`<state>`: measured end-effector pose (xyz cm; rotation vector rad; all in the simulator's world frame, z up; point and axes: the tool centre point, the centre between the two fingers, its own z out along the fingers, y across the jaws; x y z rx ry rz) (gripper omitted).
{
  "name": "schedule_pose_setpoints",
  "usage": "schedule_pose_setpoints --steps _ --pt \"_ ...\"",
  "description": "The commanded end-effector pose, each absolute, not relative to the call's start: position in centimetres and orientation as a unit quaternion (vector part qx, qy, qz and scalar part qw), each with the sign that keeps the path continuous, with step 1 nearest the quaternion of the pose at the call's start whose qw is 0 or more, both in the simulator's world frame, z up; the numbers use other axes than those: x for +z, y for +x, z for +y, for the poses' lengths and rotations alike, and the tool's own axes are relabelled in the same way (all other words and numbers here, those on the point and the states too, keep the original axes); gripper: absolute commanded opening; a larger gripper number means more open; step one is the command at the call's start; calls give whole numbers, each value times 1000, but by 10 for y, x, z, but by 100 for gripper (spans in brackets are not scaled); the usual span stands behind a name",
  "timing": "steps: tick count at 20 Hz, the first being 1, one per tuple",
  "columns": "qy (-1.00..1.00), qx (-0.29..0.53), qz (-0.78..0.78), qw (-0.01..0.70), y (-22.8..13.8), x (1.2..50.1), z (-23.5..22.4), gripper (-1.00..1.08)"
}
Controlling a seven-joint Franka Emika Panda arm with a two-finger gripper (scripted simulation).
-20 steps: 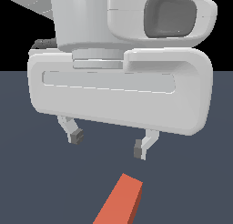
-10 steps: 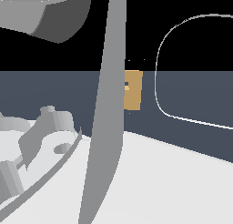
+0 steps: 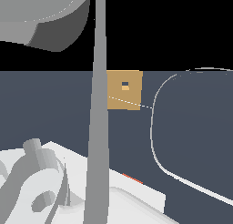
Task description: Insert the peg into the horizontal hole in a box.
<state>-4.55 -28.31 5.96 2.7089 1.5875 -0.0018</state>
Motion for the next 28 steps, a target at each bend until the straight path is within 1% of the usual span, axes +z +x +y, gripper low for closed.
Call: schedule_pose_setpoints --steps 1,6,11,12,23,28 --pt "863 -1 505 0 -46 49 -283 100" --pt "864 0 504 0 -47 24 -284 100" --pt "864 0 504 0 -46 17 -284 100" --pt "864 0 504 0 -46 17 -284 -100" --pt "863 0 505 0 -46 17 -284 -100" --pt "858 0 513 0 -39 21 -268 -100"
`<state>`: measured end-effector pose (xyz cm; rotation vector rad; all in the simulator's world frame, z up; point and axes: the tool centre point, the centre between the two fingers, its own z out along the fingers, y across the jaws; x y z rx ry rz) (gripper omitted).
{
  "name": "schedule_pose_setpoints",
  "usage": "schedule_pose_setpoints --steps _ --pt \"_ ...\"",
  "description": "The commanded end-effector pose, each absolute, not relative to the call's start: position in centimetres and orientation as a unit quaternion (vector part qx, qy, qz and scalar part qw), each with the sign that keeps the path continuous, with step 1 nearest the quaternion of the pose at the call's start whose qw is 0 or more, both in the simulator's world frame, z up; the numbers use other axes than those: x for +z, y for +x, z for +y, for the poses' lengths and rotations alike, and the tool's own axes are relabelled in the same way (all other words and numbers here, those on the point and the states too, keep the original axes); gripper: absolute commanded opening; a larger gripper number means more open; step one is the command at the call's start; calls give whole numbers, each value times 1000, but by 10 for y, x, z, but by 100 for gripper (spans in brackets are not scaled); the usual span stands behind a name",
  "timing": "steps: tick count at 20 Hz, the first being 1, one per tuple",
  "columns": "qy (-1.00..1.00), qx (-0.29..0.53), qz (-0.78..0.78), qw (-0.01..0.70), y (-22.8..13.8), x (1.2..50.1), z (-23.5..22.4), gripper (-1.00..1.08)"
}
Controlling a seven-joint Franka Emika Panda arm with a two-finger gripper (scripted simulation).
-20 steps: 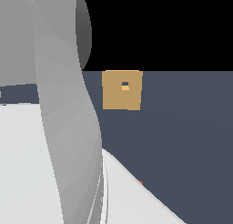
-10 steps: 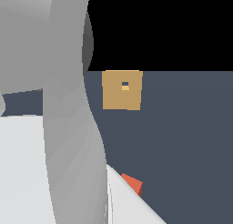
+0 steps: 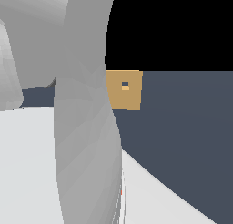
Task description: Insert the peg into the horizontal hole in a box.
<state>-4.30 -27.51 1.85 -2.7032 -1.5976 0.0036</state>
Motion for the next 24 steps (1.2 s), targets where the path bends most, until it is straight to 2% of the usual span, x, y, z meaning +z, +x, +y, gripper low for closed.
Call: schedule_pose_setpoints --steps 1,9,18,24 --pt "-857 0 -516 0 -36 23 -262 -100" --pt "-830 0 -558 0 -6 45 -180 -100" --pt "-774 1 -633 -1 28 86 -20 -100" --pt "-743 1 -669 -1 35 107 61 -100"
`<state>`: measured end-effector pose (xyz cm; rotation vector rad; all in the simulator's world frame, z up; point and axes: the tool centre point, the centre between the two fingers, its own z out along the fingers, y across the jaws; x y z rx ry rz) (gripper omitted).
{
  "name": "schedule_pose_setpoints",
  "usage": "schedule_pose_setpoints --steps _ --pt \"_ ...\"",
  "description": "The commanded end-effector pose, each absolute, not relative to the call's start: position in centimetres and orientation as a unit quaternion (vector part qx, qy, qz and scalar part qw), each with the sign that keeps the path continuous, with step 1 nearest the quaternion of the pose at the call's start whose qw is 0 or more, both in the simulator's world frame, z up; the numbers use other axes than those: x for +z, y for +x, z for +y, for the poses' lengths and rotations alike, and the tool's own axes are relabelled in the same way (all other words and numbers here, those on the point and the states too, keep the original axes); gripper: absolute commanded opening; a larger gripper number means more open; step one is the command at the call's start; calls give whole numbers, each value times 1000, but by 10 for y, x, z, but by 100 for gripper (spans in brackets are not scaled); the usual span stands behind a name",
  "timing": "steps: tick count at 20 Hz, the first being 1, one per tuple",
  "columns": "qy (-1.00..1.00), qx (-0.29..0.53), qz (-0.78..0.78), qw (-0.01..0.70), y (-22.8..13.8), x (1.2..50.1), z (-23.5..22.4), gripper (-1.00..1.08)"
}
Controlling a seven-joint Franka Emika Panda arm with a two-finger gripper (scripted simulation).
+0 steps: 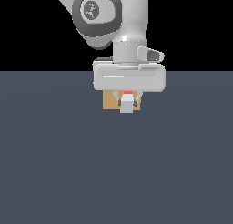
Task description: Insert the peg into the horizontal hole in a box.
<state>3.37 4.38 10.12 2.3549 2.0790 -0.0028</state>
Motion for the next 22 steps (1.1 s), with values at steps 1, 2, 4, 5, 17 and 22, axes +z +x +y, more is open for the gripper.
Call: schedule_pose_setpoints --steps 1,2,4,5,17,22 --pt "740 0 673 1 36 110 71 -100" --pt "736 0 677 1 36 112 80 -100" --pt "731 0 683 1 36 115 94 -100" --pt "728 0 685 0 36 117 100 -100" --pt "724 0 690 0 39 120 108 -100" --pt "724 -1 690 -1 38 118 109 -100"
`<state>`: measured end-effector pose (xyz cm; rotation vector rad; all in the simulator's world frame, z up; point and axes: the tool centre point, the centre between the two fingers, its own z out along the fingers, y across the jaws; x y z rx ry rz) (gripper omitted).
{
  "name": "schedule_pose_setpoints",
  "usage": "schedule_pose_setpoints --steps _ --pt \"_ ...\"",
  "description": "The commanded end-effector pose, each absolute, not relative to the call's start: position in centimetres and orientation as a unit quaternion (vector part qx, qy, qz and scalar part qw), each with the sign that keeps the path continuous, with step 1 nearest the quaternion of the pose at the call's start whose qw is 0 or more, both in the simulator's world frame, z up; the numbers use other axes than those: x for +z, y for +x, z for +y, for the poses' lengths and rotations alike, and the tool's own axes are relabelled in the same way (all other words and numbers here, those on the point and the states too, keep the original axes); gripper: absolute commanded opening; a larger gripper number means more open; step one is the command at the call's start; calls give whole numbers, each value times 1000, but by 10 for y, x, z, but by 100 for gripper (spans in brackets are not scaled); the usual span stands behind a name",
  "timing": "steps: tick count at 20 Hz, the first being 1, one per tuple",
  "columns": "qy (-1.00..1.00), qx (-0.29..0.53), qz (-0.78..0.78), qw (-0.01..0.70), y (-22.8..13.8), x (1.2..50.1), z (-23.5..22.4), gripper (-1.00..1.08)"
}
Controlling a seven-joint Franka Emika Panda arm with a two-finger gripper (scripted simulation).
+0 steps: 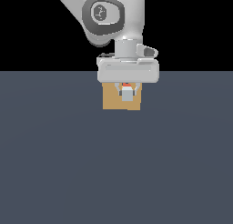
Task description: Insert the peg into the horizontal hole in a box.
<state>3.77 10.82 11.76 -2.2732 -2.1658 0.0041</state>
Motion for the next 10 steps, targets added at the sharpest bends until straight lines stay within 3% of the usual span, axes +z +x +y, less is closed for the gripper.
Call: schedule_pose_setpoints --steps 1,10 --pt "-724 1 -690 1 38 118 110 -100" --pt "-724 0 -690 0 39 119 161 -100"
